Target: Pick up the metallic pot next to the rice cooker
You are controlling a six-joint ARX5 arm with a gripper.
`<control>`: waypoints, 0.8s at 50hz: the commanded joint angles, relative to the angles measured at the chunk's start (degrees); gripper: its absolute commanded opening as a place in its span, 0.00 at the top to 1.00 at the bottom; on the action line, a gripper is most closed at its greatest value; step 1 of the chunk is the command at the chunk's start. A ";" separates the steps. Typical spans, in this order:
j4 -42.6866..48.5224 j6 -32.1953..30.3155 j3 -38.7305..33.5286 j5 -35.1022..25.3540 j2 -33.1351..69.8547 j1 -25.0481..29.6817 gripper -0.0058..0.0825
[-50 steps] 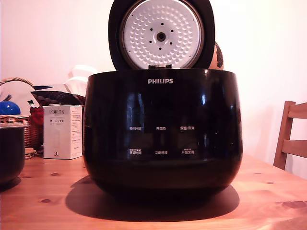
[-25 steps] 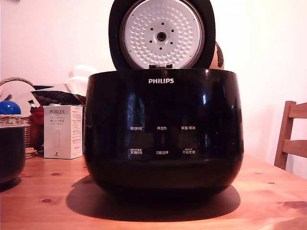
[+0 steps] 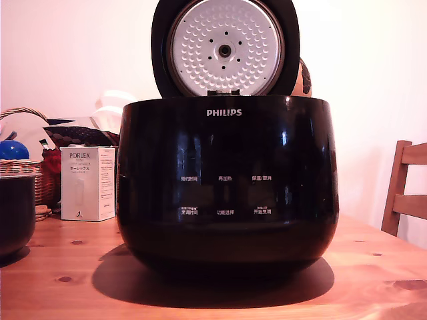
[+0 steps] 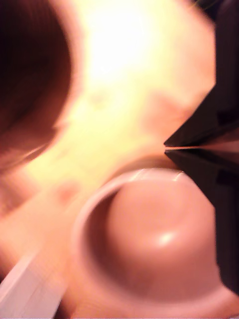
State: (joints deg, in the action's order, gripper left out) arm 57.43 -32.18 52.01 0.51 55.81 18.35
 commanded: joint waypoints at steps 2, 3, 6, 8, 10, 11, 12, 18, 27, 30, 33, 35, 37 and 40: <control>1.11 -1.05 -0.35 -0.07 2.86 -1.05 0.76; 1.31 -0.92 -0.35 0.13 3.52 -1.25 0.70; 0.96 -0.72 -0.35 1.66 5.40 -1.95 0.54; 0.48 -0.15 -0.35 2.58 6.56 -2.34 0.46; -0.26 -0.17 -0.35 4.68 7.67 -2.67 0.41; -0.57 -0.17 -0.35 5.42 8.15 -2.82 0.39; -0.90 -0.17 -0.35 5.49 8.59 -2.99 0.37; -3.06 -0.17 -0.35 7.34 11.15 -4.33 0.36; -5.05 0.24 -0.35 4.37 14.99 -5.35 0.35; -5.70 0.24 -0.35 4.39 16.41 -5.53 0.35; -6.47 0.22 -0.35 4.33 17.92 -5.68 0.35; -6.95 0.20 -0.35 3.76 18.93 -5.90 0.35; -7.34 0.22 -0.35 3.69 20.06 -6.21 0.35; -7.61 0.22 -0.35 3.17 21.64 -6.40 0.35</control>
State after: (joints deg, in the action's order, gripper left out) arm 50.24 -32.08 51.99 4.12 75.75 12.43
